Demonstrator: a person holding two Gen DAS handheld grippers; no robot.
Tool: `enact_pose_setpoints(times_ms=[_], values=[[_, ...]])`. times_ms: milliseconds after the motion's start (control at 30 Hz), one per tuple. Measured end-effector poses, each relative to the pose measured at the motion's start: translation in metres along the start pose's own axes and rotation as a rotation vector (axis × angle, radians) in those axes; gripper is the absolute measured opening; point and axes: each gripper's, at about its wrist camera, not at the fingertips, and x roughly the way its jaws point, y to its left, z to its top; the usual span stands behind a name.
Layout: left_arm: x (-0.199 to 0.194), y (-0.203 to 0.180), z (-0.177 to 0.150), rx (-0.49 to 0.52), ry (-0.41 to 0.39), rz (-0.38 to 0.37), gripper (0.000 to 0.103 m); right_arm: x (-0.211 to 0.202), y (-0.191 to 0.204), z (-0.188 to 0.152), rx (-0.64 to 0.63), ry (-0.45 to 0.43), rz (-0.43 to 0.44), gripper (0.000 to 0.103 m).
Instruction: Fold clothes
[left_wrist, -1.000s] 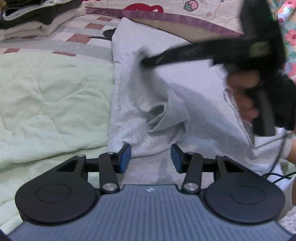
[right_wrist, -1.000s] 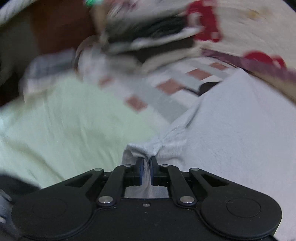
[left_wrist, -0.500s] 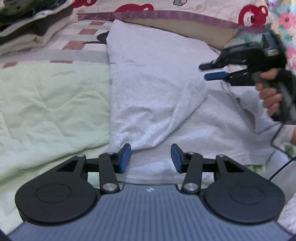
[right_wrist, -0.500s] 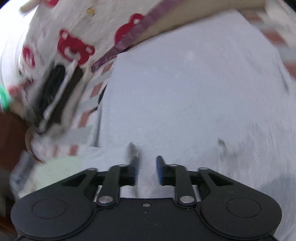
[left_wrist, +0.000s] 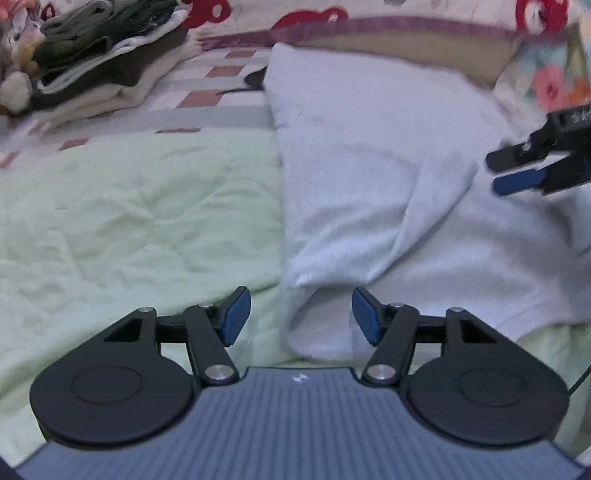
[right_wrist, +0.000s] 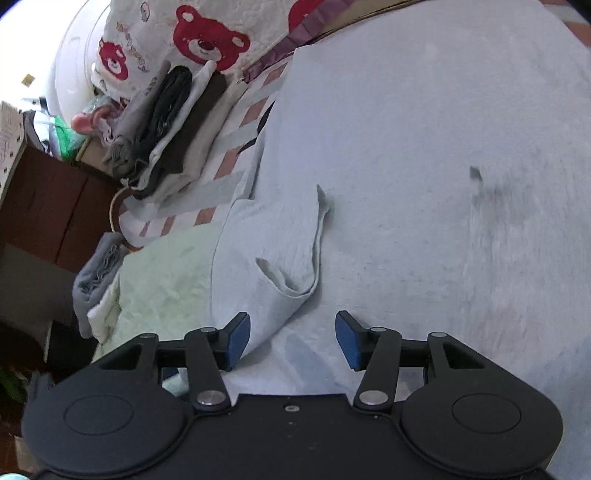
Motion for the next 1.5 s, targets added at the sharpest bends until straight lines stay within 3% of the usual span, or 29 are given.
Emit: enact_pose_setpoints(times_ms=[100, 133, 167, 233, 433, 500, 567, 667, 700, 767, 800, 900, 1000, 1100, 1133, 1200, 1233, 1267, 1300, 1367, 1500], values=[[0.018, -0.016, 0.002, 0.145, 0.006, 0.035, 0.062, 0.0, 0.009, 0.01, -0.043, 0.0, 0.013, 0.057], [0.024, -0.021, 0.002, 0.185, 0.005, 0.043, 0.058, 0.003, 0.013, 0.014, -0.055, -0.002, 0.018, 0.057], [0.025, -0.023, 0.003, 0.205, -0.001, 0.043, 0.038, 0.004, 0.016, 0.017, -0.073, -0.008, 0.014, 0.059], [0.021, -0.025, 0.005, 0.213, -0.015, 0.045, 0.008, 0.01, 0.023, 0.023, -0.129, -0.019, -0.006, 0.061], [-0.01, -0.003, 0.0, 0.027, -0.068, 0.084, 0.008, 0.032, 0.049, 0.027, -0.412, -0.04, 0.041, 0.06], [-0.015, 0.003, -0.005, -0.013, -0.069, 0.103, 0.008, 0.046, 0.057, 0.025, -0.52, 0.015, 0.05, 0.059], [-0.014, 0.005, -0.009, -0.033, -0.067, 0.12, 0.008, 0.063, 0.064, 0.02, -0.612, 0.122, 0.002, 0.058], [-0.006, 0.008, -0.014, -0.091, -0.023, 0.114, 0.016, 0.066, 0.07, 0.002, -0.732, 0.223, -0.006, 0.042], [-0.007, 0.012, -0.016, -0.134, -0.011, 0.092, 0.02, 0.062, 0.07, -0.005, -0.749, 0.259, 0.01, 0.026], [-0.009, 0.025, -0.02, -0.234, 0.001, 0.023, 0.041, 0.053, 0.069, -0.022, -0.802, 0.324, 0.008, 0.02], [-0.011, 0.032, -0.021, -0.281, -0.006, -0.001, 0.042, 0.048, 0.069, -0.03, -0.829, 0.356, 0.004, 0.018], [-0.016, 0.048, -0.022, -0.38, -0.039, -0.058, 0.042, 0.034, 0.068, -0.043, -0.851, 0.392, -0.011, 0.018], [-0.017, 0.043, -0.021, -0.332, -0.032, -0.074, 0.049, 0.02, 0.072, -0.044, -0.857, 0.334, -0.019, 0.021], [-0.014, 0.034, -0.022, -0.292, -0.002, -0.117, 0.051, 0.02, 0.08, -0.05, -0.93, 0.281, -0.05, 0.048], [-0.013, 0.031, -0.022, -0.284, 0.009, -0.128, 0.051, 0.027, 0.083, -0.054, -0.971, 0.294, -0.064, 0.049], [-0.009, 0.026, -0.021, -0.269, 0.021, -0.128, 0.048, 0.042, 0.09, -0.063, -1.051, 0.321, -0.091, 0.049], [-0.009, 0.024, -0.021, -0.265, 0.026, -0.13, 0.043, 0.049, 0.092, -0.068, -1.087, 0.326, -0.109, 0.041], [-0.009, 0.024, -0.02, -0.259, 0.034, -0.13, 0.012, 0.054, 0.093, -0.072, -1.119, 0.329, -0.128, 0.026], [-0.01, 0.026, -0.02, -0.258, 0.041, -0.11, 0.002, 0.06, 0.094, -0.076, -1.152, 0.331, -0.148, 0.01], [-0.013, 0.033, -0.02, -0.273, 0.049, -0.057, 0.002, 0.057, 0.094, -0.069, -1.088, 0.332, -0.129, 0.01], [-0.017, 0.048, -0.025, -0.374, 0.051, -0.071, 0.002, 0.038, 0.088, -0.061, -0.971, 0.382, -0.063, 0.001]])
